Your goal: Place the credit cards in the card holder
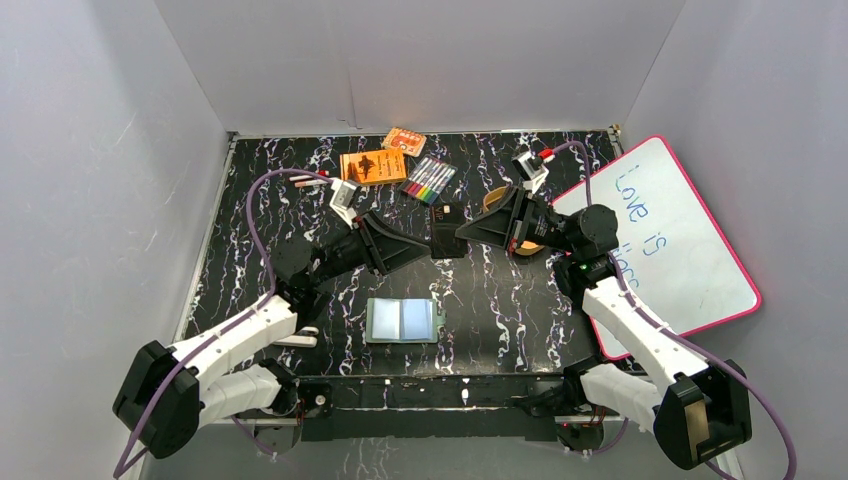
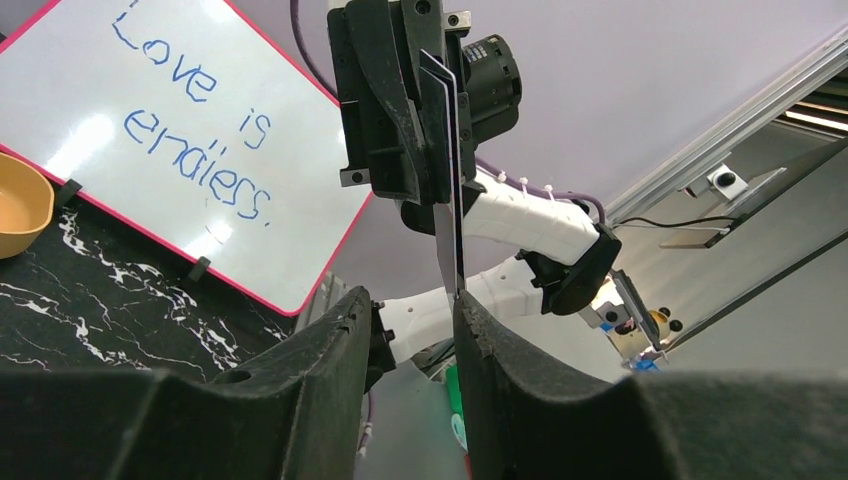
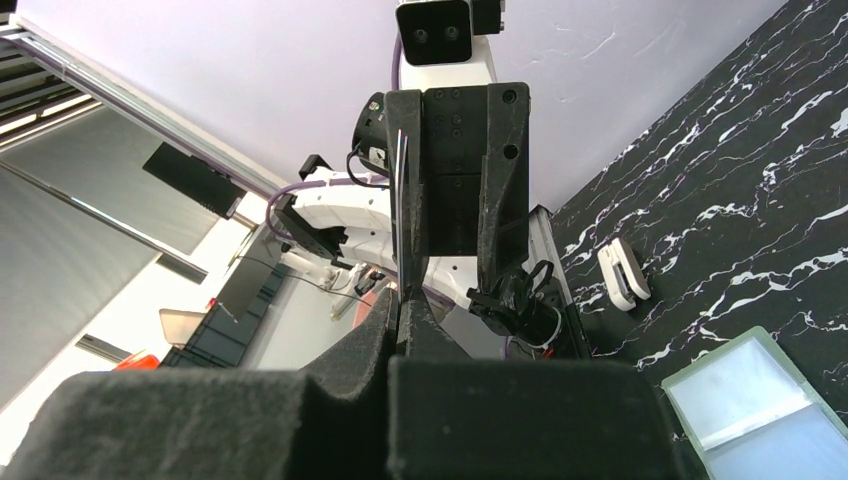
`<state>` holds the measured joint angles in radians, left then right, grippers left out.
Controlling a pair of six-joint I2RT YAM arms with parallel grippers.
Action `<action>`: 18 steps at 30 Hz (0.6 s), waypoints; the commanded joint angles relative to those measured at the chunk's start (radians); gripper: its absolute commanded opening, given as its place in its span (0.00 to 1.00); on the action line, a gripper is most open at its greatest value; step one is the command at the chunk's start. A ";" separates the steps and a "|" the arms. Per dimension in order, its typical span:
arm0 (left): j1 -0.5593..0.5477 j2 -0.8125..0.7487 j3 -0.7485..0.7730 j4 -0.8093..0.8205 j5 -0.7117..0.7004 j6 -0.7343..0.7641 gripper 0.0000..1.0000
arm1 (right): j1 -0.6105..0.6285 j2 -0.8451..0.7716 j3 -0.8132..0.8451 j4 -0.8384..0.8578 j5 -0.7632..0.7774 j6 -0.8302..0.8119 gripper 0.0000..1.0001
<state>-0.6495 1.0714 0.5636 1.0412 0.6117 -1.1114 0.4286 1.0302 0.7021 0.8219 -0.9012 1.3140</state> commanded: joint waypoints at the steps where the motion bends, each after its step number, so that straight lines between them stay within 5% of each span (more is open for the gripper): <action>1: 0.007 0.010 0.023 0.046 0.022 0.004 0.33 | 0.004 -0.015 0.011 0.054 -0.020 0.002 0.00; 18: 0.007 0.092 0.097 0.046 0.067 0.004 0.31 | 0.006 -0.004 0.027 -0.024 -0.010 -0.039 0.00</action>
<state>-0.6422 1.1484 0.6067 1.0626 0.6796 -1.1225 0.4183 1.0306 0.7021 0.8040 -0.8921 1.3014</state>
